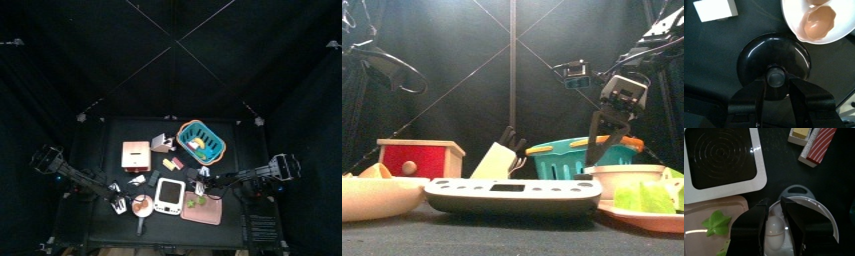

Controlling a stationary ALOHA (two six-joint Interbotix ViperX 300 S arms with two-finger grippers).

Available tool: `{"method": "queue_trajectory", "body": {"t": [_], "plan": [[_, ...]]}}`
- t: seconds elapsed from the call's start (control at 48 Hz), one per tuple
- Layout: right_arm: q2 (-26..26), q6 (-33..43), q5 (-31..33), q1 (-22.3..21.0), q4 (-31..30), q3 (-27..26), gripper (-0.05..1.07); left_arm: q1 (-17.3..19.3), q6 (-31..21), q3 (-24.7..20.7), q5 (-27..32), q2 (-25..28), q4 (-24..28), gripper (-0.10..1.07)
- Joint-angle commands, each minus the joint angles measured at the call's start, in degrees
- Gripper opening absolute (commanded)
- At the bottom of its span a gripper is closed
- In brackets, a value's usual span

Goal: Put pot lid on pan

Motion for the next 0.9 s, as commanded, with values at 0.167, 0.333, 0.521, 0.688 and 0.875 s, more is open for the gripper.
{"method": "queue_trajectory", "body": {"t": [0.167, 0.333, 0.521, 0.688, 0.875], "plan": [[-0.8, -0.1, -0.3, -0.1, -0.1, -1.2, 0.68, -0.2, 0.3, -7.6, 5.5, -2.3, 1.1, 0.54], [-0.8, -0.1, -0.4, -0.2, -0.2, -1.2, 0.68, -0.2, 0.7, -11.3, 10.6, -2.3, 4.0, 0.54], [-0.9, 0.0, -0.3, -0.2, -0.1, -1.2, 0.68, 0.4, 0.2, -13.6, 9.3, -0.7, 5.6, 0.54], [-0.8, 0.0, -0.3, -0.3, -0.1, -1.1, 0.68, 0.9, 0.7, -17.2, 6.9, 4.3, 4.4, 0.54], [-0.8, 0.0, -0.3, -0.3, -0.1, -1.1, 0.68, 1.4, 3.5, -23.7, 7.6, 10.5, 4.4, 0.54]]}}
